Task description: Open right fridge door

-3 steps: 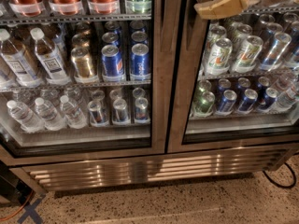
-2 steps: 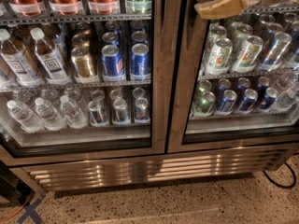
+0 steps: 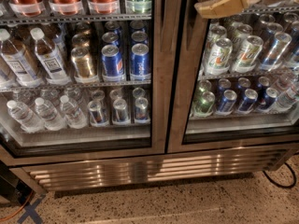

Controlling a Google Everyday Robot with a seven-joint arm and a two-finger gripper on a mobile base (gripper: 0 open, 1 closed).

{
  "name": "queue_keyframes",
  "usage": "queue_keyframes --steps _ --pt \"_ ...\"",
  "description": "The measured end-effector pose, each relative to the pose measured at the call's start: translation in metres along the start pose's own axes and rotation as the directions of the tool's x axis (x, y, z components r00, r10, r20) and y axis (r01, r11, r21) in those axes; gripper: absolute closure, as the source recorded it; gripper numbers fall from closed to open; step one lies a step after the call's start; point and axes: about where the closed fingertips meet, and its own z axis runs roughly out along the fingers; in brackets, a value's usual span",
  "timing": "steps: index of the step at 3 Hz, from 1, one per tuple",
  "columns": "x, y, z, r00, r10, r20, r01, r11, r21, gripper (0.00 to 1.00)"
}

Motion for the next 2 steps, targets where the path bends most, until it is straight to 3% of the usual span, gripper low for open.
queue_keyframes --steps 2 --pt "0.0002 -0.0006 -0.0007 1.0 -0.01 -0.003 0.01 1.0 0.0 1.0"
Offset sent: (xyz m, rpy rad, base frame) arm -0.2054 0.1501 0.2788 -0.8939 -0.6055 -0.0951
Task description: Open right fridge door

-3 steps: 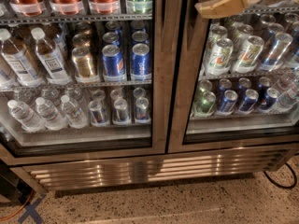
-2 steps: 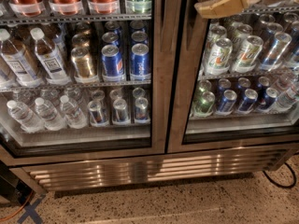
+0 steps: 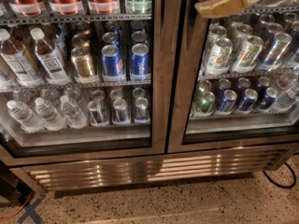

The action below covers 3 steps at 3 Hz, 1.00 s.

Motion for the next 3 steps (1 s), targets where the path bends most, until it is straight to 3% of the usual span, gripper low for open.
queue_keyframes --steps 3 --pt "-0.0008 0.0001 -0.002 1.0 -0.008 -0.011 0.008 1.0 0.003 1.0"
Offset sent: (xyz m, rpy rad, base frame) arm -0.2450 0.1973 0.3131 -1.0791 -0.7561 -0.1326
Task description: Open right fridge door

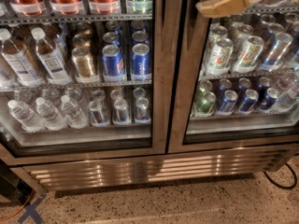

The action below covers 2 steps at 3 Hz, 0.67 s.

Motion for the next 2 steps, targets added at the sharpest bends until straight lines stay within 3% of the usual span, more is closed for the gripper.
queue_keyframes --steps 2 --pt "-0.0005 0.001 0.0011 1.0 0.007 -0.002 -0.007 1.0 0.002 1.0"
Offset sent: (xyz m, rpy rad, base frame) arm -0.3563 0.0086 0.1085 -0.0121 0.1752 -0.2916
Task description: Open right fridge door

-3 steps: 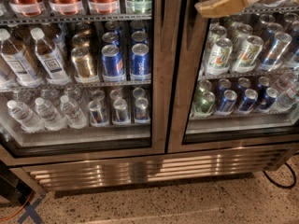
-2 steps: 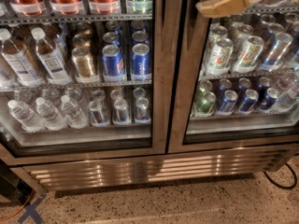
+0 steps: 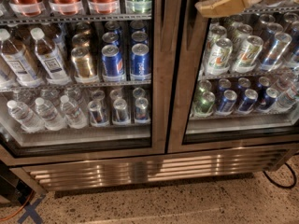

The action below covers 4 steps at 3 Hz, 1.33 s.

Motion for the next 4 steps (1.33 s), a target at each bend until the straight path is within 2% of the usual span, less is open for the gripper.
queue_keyframes --steps 4 --pt "0.0001 -0.0007 -0.0011 1.0 0.002 -0.009 -0.002 1.0 0.007 1.0"
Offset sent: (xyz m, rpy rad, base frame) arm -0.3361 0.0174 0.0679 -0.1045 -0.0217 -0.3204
